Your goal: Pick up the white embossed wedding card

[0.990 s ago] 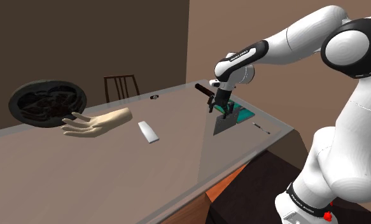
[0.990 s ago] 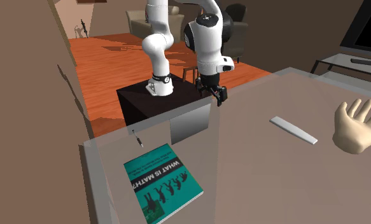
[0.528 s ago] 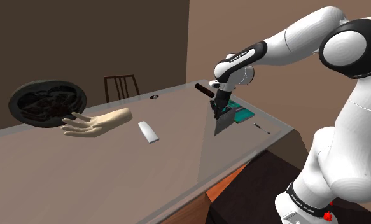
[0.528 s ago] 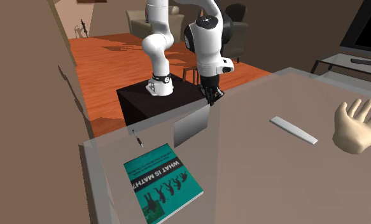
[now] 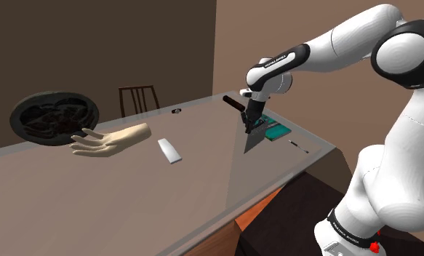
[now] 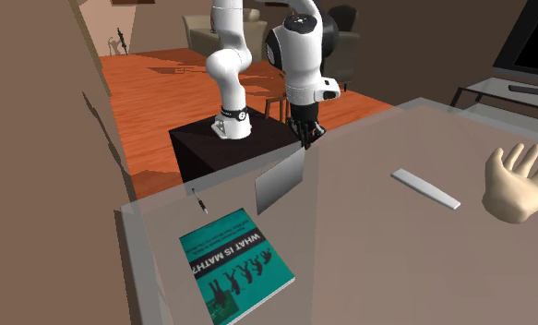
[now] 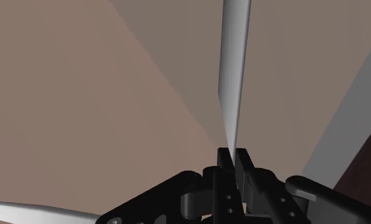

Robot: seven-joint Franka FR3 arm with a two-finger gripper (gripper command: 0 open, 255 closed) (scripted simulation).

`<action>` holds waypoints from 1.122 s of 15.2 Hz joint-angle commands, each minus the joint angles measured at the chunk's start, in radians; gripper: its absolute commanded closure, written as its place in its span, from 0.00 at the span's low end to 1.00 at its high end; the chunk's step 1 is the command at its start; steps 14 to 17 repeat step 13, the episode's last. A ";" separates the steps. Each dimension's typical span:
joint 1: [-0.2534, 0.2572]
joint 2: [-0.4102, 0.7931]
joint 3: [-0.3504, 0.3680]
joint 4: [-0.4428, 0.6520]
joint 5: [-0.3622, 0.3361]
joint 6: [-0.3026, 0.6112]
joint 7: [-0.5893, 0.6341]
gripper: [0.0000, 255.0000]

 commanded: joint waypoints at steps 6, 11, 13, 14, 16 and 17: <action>0.004 -0.062 -0.001 0.040 -0.058 -0.079 0.057 1.00; 0.005 -0.100 0.001 0.075 -0.091 -0.138 0.091 1.00; 0.005 -0.101 0.001 0.076 -0.092 -0.140 0.092 1.00; 0.005 -0.101 0.001 0.076 -0.092 -0.140 0.092 1.00; 0.005 -0.101 0.001 0.076 -0.092 -0.140 0.092 1.00; 0.005 -0.101 0.001 0.076 -0.092 -0.140 0.092 1.00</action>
